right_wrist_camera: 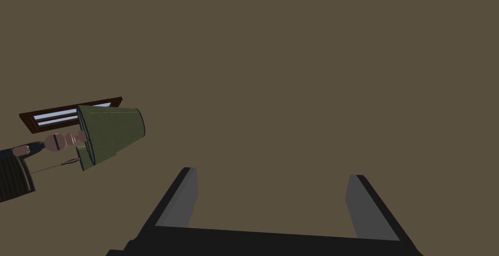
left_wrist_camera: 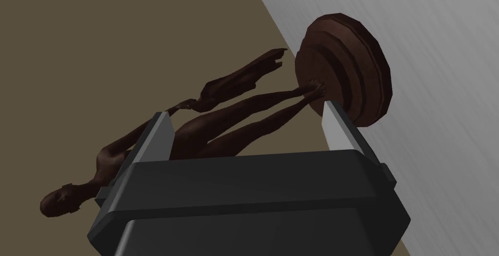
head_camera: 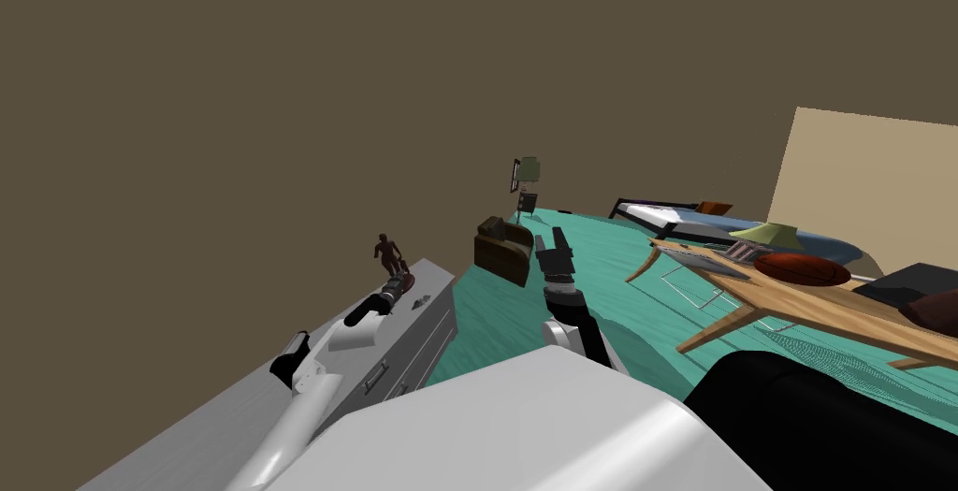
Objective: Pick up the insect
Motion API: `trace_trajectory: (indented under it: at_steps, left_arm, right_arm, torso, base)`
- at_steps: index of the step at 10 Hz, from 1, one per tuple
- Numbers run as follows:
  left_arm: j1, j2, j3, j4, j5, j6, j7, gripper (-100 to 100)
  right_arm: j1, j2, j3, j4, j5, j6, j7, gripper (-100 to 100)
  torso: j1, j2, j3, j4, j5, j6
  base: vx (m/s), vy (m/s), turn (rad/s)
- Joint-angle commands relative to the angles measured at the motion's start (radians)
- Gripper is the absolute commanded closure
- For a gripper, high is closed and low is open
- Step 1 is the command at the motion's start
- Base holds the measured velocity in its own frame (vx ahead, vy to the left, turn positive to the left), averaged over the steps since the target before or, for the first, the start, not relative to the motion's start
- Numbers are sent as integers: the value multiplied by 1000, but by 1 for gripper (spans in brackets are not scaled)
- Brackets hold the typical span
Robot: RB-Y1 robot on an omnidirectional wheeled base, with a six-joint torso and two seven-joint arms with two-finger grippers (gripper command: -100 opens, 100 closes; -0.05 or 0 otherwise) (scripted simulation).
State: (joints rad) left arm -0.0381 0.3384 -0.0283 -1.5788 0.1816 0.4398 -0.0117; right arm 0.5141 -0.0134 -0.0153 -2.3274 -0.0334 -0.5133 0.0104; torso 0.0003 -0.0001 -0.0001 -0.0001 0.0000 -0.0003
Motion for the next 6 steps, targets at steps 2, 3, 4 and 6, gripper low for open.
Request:
trace_trajectory:
  at_steps: [2,3,4,6]
  left_arm:
    - [-31,14,2,46,32,82,-4,-100]
    - [-31,14,2,46,32,92,-4,-100]
    - [-61,26,4,94,63,131,-9,-100]
    - [-91,36,7,142,95,184,-14,-100]
  right_arm:
    - [0,0,0,0,0,0,0,0]
    - [0,0,0,0,0,0,0,0]
    - [0,0,0,0,0,0,0,0]
    - [0,0,0,0,0,0,0,0]
  torso:
    - [0,0,0,0,0,0]
    - [0,0,0,0,0,0]
    - [0,0,0,0,0,0]
    - [0,0,0,0,0,0]
  base:
    - [0,5,-37]
    - [0,0,0]
    - [1,6,-41]
    - [1,10,-39]
